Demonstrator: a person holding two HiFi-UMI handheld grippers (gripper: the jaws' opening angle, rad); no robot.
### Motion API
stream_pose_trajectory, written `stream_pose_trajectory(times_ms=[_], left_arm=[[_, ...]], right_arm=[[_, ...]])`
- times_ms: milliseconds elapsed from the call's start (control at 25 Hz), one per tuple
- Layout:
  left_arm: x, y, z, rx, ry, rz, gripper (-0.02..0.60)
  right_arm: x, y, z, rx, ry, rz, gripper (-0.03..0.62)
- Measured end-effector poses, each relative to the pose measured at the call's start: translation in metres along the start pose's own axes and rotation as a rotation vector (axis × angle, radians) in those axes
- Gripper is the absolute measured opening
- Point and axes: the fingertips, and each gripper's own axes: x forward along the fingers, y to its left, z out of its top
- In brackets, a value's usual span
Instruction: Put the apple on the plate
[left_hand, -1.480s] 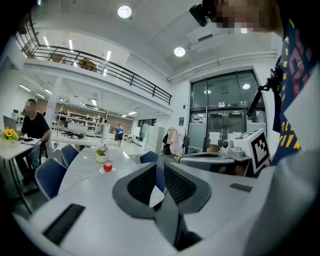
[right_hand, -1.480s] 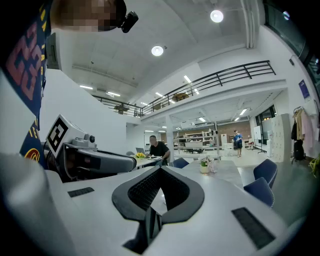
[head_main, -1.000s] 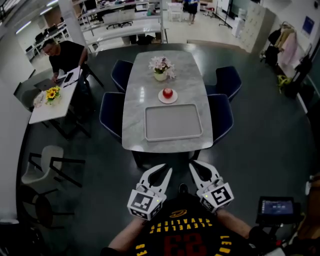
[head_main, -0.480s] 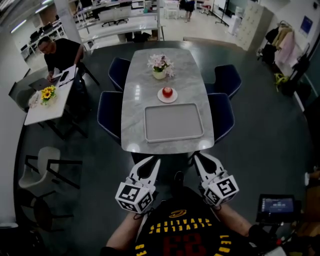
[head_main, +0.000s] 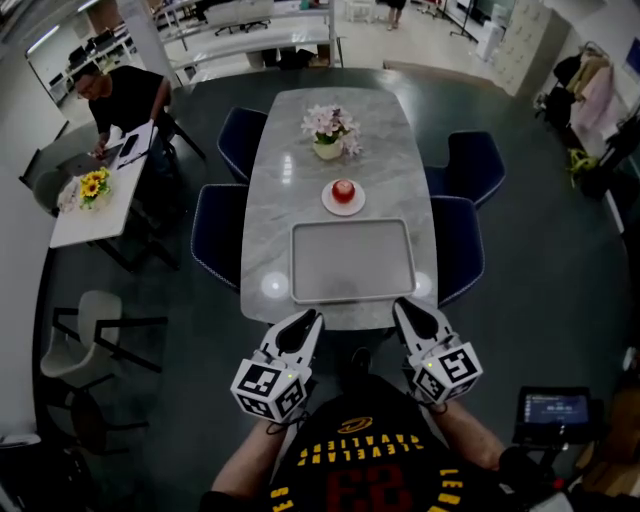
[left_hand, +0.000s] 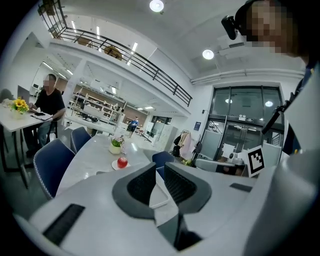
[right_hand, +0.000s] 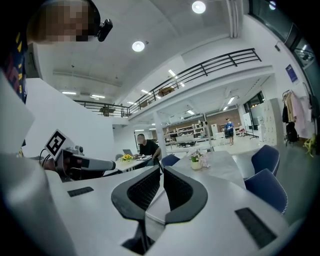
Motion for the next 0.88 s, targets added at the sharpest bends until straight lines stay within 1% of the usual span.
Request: stream_pose_trajectory(times_ms=[280,360,560,760,880], left_arm=[[0.069,0.033,0.022,-0.019,0.018,0.064,0.052],[0.075,0.034,0.024,-0.02,0.025,0.071,0.052],[0.102,0.046,0.023,-0.021,0.045,0.076,0.052],[0.126,0.074,0.026,0.0,0.087,0.12,0.052],[0.145,0.098,0.03,0.0,0.11,0.119,0.052]], right_arm=[[0.054,-0.067,0.017,0.023,0.017,0.047,0.011],[0.06,-0.074,0.018,0.034,0.025,0.06,0.04],[0.082,-0.095,0.011,0.034,0.069,0.087,0.04],[0.105,-0.106,-0.005,0.063,0.157,0.172,0.04],[0.124,-0.125,-0.008,0.07,0.173,0.155,0.04]])
